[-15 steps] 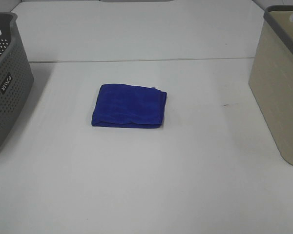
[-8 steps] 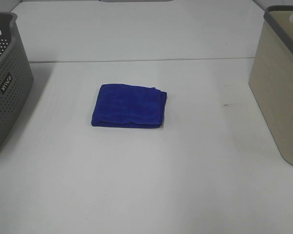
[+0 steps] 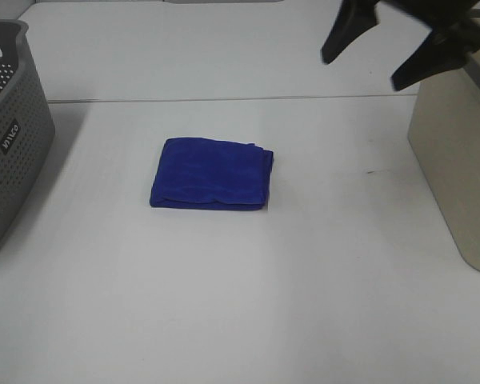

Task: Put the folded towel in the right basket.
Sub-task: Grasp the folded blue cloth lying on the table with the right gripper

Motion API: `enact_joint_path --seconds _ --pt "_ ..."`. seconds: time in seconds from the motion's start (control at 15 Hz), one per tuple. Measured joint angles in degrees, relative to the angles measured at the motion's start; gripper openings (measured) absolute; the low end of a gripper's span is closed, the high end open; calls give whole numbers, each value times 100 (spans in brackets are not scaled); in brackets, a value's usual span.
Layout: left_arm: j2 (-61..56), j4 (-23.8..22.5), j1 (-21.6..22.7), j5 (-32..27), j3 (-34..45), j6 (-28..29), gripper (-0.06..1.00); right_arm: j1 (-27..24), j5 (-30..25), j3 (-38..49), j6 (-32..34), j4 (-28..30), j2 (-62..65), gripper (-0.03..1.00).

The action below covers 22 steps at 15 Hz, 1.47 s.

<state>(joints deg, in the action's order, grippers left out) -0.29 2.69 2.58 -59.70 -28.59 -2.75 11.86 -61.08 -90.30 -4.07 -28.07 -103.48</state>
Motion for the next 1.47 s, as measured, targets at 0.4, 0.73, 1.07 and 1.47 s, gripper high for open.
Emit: enact_joint_path --seconds 0.4,0.73,1.07,1.47 --pt "0 0 0 0 0 0 99 92 327 -842 -97 -728 -2303 95" --pt "0 0 0 0 0 0 99 172 945 -848 -441 -1702 -2979 95" --pt "0 0 0 0 0 0 99 435 1736 -848 -384 -1707 -3237 93" --pt "0 0 0 0 0 0 99 779 1811 -945 -126 -2011 -3466 88"
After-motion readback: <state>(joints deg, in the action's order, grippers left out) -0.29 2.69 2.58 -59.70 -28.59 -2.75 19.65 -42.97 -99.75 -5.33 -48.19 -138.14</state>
